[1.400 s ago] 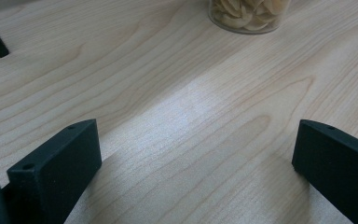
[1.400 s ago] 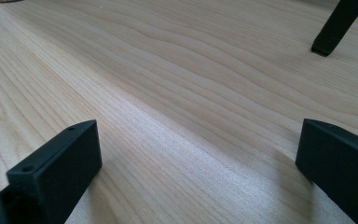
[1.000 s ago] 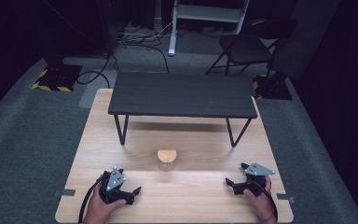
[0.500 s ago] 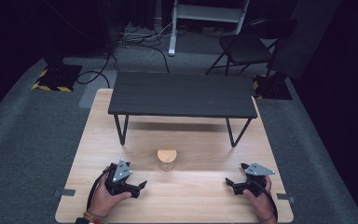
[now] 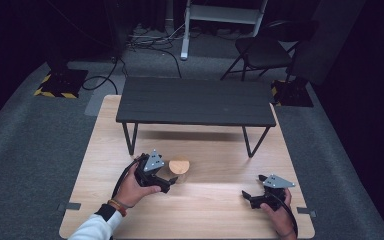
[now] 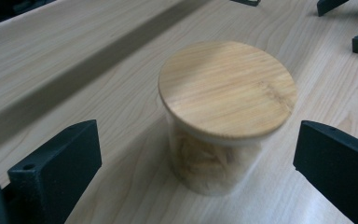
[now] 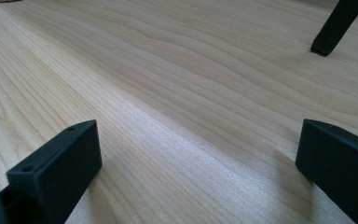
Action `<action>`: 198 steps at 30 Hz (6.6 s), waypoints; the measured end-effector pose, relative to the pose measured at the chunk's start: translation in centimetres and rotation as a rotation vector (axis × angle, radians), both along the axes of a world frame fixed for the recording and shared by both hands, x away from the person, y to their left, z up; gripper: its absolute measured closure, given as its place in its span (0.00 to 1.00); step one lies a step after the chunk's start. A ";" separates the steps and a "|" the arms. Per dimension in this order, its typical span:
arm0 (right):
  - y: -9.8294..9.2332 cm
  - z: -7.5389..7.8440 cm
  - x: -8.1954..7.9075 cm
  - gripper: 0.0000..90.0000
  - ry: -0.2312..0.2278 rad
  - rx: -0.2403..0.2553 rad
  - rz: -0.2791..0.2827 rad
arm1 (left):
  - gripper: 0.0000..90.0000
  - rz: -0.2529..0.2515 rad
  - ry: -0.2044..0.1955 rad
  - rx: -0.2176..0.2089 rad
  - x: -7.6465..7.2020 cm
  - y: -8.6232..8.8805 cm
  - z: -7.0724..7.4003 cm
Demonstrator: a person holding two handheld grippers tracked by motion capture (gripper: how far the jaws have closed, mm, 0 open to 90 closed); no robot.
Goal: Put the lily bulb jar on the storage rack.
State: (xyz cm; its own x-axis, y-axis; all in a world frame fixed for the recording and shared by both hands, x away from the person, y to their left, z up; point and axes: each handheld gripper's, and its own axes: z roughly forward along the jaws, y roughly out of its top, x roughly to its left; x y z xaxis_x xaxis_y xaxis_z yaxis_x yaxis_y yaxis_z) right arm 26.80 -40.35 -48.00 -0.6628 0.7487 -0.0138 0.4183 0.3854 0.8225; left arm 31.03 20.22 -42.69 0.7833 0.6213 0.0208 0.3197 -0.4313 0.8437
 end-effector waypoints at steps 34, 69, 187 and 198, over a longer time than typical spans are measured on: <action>0.0 0.0 -0.1 0.00 -0.004 -0.002 -0.004 | 0.28 -0.050 -0.005 0.011 2.1 -2.0 0.3; 0.1 0.0 -0.2 0.00 -0.001 -0.001 -0.006 | 0.29 -0.104 -0.020 -0.099 8.0 -0.2 19.3; 0.1 0.0 -0.2 0.00 -0.007 -0.003 0.000 | 0.01 0.011 0.024 -0.007 -5.5 1.5 -6.1; 0.1 -0.1 -0.3 0.00 -0.015 -0.006 0.001 | 0.01 0.019 0.032 -0.017 -5.4 1.6 -6.1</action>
